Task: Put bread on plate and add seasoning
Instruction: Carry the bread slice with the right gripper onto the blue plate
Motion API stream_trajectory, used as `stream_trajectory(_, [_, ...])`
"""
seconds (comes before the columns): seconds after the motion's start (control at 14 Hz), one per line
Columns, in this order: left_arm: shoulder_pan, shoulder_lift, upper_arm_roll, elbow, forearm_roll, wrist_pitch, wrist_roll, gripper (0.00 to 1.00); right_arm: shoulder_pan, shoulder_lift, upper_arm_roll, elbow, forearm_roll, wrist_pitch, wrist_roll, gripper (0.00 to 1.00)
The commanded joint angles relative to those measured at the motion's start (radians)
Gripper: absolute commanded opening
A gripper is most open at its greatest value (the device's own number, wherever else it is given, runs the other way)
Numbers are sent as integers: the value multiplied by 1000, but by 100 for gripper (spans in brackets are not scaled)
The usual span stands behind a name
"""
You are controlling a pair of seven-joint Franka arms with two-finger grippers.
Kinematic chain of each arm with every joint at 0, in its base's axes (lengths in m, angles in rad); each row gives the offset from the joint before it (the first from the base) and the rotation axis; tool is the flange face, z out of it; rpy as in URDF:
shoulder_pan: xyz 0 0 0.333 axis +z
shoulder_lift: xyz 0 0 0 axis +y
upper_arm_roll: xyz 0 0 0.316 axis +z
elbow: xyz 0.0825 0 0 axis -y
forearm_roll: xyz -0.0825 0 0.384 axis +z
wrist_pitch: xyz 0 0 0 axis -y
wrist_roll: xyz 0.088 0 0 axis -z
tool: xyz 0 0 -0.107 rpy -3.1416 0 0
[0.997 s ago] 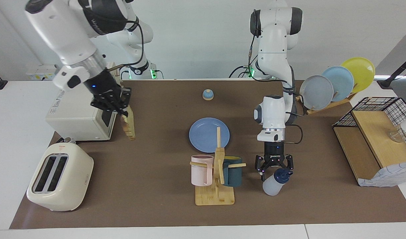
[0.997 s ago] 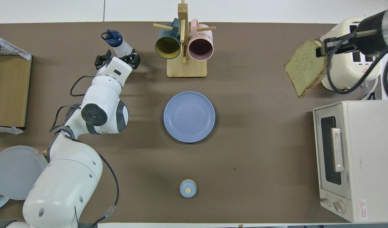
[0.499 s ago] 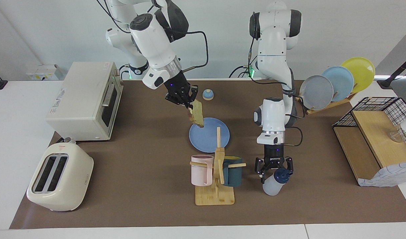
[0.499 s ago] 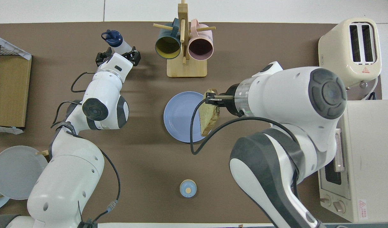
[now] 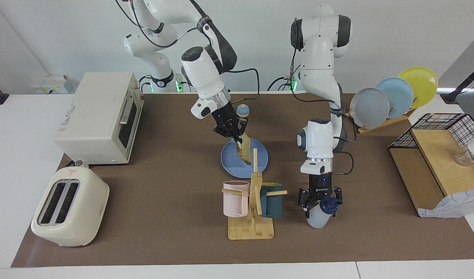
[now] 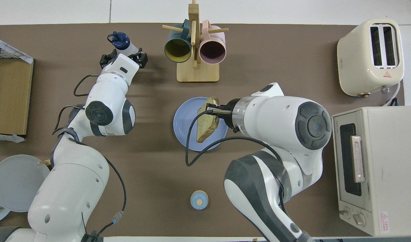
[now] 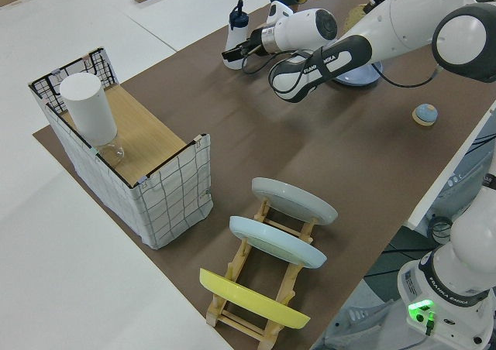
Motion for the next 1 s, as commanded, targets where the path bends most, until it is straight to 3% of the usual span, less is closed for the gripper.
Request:
stream_trajectory(0.0, [0, 67, 8, 88, -42, 25, -2, 100, 5, -14, -4, -46, 20, 50, -6, 0])
stream_trajectory(0.36, [19, 75, 8, 126, -30, 13, -2, 100, 22, -15, -4, -99, 20, 117, -56, 0])
stream_trajectory(0.43, [17, 74, 8, 120, -35, 20, -2, 95, 22, -20, -4, -124, 20, 131, -61, 0])
stream_trajectory(0.5, [14, 74, 8, 115, -33, 23, 2, 36, 22, -28, -4, -138, 20, 133, -64, 0])
stream_trajectory(0.57, [13, 74, 8, 112, -32, 22, 11, 0, 22, -29, -4, -143, 20, 134, -64, 0])
stream_trajectory(0.78, [10, 69, 8, 82, -32, 17, 60, 0, 21, -34, -4, -152, 20, 138, -66, 2])
stream_trajectory(0.85, [10, 64, 8, 71, -32, 19, 64, 0, 19, -34, -4, -152, 20, 138, -66, 57])
stream_trajectory(0.93, [8, 61, 8, 62, -32, 19, 62, 0, 19, -32, -5, -146, 20, 136, -69, 100])
